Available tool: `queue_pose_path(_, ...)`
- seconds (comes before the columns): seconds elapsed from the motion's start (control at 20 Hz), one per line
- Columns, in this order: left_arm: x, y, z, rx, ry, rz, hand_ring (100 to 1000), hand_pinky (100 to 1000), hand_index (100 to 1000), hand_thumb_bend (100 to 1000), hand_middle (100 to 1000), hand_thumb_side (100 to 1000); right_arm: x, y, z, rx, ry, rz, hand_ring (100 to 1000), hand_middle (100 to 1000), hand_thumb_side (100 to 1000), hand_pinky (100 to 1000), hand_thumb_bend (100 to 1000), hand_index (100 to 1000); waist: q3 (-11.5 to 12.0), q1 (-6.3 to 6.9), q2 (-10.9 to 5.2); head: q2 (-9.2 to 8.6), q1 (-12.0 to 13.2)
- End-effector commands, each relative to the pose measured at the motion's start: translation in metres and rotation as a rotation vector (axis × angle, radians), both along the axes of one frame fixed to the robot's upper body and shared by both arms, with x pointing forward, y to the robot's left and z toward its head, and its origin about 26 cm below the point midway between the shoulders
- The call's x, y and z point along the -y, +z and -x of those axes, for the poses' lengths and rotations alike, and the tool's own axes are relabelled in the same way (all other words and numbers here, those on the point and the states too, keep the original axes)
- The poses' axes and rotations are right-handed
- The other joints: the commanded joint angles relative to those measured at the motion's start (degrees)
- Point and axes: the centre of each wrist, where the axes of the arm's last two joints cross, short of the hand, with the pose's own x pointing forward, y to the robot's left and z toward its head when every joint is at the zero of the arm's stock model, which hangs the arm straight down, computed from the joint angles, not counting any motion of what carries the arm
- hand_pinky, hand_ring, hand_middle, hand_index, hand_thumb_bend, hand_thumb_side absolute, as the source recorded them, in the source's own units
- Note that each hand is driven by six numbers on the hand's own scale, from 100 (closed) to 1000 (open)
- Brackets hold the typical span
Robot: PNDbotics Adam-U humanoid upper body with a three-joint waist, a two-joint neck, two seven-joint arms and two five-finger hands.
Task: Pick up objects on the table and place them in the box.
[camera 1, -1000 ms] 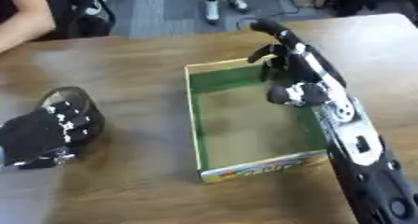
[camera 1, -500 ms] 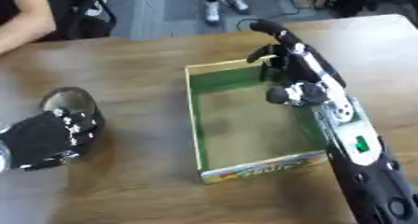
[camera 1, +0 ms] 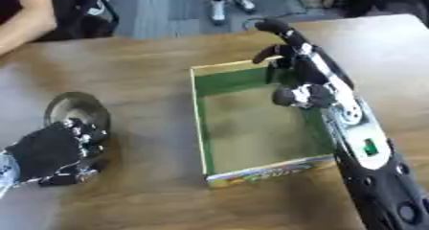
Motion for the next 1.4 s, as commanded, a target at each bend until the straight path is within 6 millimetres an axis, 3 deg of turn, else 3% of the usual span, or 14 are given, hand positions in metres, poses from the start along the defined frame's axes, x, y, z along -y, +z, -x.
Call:
queue_pose_path(0.05, 0.021, -0.021, 0.006, -0.148, -0.342, 0.234, 100, 100, 409, 100, 100, 394, -0.002, 0.009, 0.000, 0.028, 0.007, -0.004, 654, 942, 541, 394, 1000, 993, -0.4, -0.32, -0.19, -0.73, -0.4)
queue_pose_path(0.15, 0.037, -0.004, 0.001, -0.158, -0.358, 0.315, 100, 100, 398, 100, 100, 425, -0.002, 0.009, 0.000, 0.028, 0.007, -0.004, 654, 942, 541, 394, 1000, 993, -0.4, -0.35, -0.27, -0.57, -0.5)
queue_pose_path(0.35, 0.069, 0.051, -0.001, -0.301, -0.431, 0.485, 100, 100, 392, 100, 100, 467, -0.001, 0.007, 0.000, 0.022, 0.004, -0.004, 654, 942, 541, 394, 1000, 993, -0.2, -0.34, -0.58, -0.33, -0.7)
queue_pose_path(0.55, 0.060, 0.089, 0.000, -0.539, -0.551, 0.526, 100, 100, 392, 100, 100, 470, 0.001, 0.005, 0.000, 0.019, -0.003, -0.005, 654, 941, 541, 394, 1000, 993, 0.1, -0.29, -0.79, -0.25, -1.2)
queue_pose_path(0.7, 0.032, 0.103, -0.004, -0.718, -0.633, 0.539, 100, 100, 392, 100, 100, 463, 0.003, 0.005, 0.000, 0.018, -0.009, -0.006, 654, 941, 541, 394, 1000, 993, 0.4, -0.26, -0.91, -0.26, -1.5)
queue_pose_path(0.8, 0.023, 0.115, -0.003, -0.784, -0.668, 0.579, 100, 100, 392, 100, 100, 461, 0.003, 0.005, 0.000, 0.017, -0.011, -0.006, 654, 941, 541, 394, 1000, 993, 0.5, -0.20, -0.93, -0.28, -1.6)
queue_pose_path(1.4, 0.026, 0.129, 0.003, -0.842, -0.700, 0.604, 100, 100, 393, 100, 100, 462, 0.004, 0.005, 0.000, 0.017, -0.014, -0.005, 654, 941, 541, 395, 1000, 993, 0.6, -0.15, -0.87, -0.28, -1.5)
